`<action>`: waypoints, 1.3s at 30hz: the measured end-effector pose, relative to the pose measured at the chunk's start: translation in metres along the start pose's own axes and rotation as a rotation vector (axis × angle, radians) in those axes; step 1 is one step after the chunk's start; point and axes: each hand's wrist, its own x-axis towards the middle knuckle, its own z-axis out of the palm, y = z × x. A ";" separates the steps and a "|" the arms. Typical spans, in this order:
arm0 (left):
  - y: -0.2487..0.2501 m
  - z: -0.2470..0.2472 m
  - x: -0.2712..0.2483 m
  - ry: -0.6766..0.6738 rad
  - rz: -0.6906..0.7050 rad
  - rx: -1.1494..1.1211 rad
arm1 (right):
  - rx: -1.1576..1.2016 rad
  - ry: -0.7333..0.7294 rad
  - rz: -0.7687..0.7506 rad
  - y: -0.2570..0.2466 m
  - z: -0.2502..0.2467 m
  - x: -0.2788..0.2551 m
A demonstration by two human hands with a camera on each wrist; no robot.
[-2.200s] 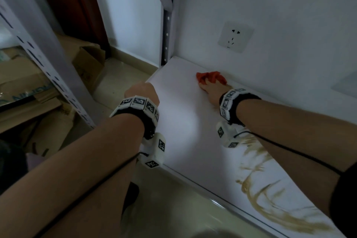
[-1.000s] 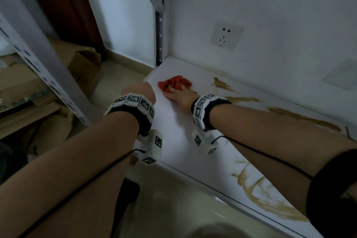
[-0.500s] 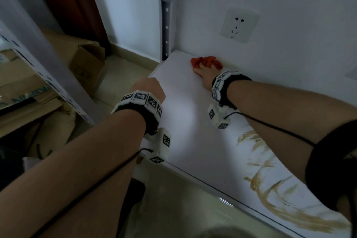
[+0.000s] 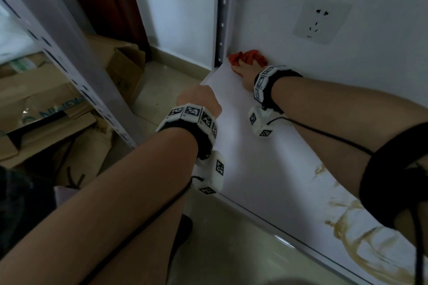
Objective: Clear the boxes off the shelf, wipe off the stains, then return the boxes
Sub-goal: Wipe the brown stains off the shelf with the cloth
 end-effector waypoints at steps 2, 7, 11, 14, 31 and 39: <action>0.002 -0.001 0.002 0.008 -0.003 -0.009 | -0.018 0.034 -0.035 -0.004 -0.001 -0.002; 0.008 0.002 0.005 0.016 -0.031 -0.013 | 0.064 0.078 -0.174 -0.016 0.002 -0.015; 0.008 0.001 0.002 0.002 0.007 0.029 | 0.136 0.094 -0.285 -0.032 0.017 -0.021; 0.007 0.000 -0.003 0.017 0.000 0.037 | 0.244 0.047 -0.262 -0.032 0.023 -0.024; 0.009 0.005 0.000 -0.009 -0.025 0.058 | 0.233 -0.006 0.132 0.027 0.013 -0.085; 0.020 0.002 -0.005 -0.030 -0.019 0.108 | 0.407 -0.042 -0.092 -0.033 0.039 -0.074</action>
